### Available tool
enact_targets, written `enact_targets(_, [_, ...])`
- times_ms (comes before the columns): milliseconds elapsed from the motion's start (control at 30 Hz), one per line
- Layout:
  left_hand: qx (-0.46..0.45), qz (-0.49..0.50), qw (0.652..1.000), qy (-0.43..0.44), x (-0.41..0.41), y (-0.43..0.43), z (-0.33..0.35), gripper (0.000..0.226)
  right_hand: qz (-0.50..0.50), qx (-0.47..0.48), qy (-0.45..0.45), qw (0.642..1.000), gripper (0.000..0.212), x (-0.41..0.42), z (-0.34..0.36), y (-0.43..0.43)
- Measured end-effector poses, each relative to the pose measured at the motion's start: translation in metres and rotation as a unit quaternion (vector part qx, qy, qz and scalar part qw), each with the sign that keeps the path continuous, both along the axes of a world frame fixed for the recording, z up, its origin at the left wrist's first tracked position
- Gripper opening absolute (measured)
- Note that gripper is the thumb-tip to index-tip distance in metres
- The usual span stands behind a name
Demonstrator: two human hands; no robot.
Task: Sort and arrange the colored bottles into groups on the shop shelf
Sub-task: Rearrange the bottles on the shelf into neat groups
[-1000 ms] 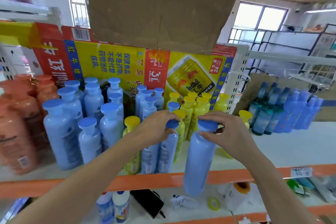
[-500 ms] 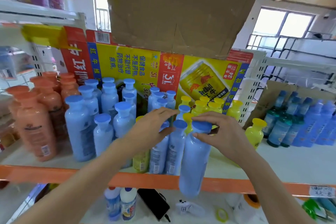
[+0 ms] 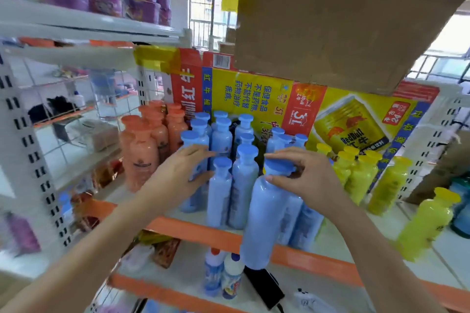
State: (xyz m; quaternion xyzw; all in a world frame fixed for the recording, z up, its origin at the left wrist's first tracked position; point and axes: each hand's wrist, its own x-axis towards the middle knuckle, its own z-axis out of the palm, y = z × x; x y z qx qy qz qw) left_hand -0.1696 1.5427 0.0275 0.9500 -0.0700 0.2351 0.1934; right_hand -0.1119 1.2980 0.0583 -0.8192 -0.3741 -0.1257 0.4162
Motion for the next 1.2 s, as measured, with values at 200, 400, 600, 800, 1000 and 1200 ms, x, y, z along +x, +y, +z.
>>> enact_targets(200, [0.013, 0.016, 1.000, -0.017, -0.008, 0.047, 0.003, 0.038, 0.012, 0.026, -0.020, 0.999, 0.034, 0.001, 0.025, 0.052])
enact_targets(400, [0.020, 0.007, 0.999, -0.034, 0.001, 0.071, 0.024, 0.040, 0.019, 0.052, -0.050, 0.997, 0.033, 0.005, 0.068, 0.098])
enact_targets(600, [0.032, 0.016, 0.998, -0.050, 0.010, 0.079, 0.042, 0.040, -0.007, 0.098, -0.096, 0.991, 0.032, 0.017, 0.114, 0.120])
enact_targets(800, [0.037, 0.004, 0.999, -0.038, 0.023, 0.078, 0.037, 0.041, -0.040, 0.081, -0.154, 0.984, 0.038, 0.025, 0.143, 0.125])
enact_targets(1000, [0.045, -0.008, 0.999, -0.021, 0.043, 0.072, 0.032, 0.042, -0.070, 0.042, -0.156, 0.984, 0.034, 0.052, 0.126, 0.128])
enact_targets(1200, [0.040, -0.012, 0.999, 0.033, 0.061, 0.066, 0.022, 0.046, -0.088, 0.019, -0.152, 0.984, 0.037, 0.084, 0.109, 0.134])
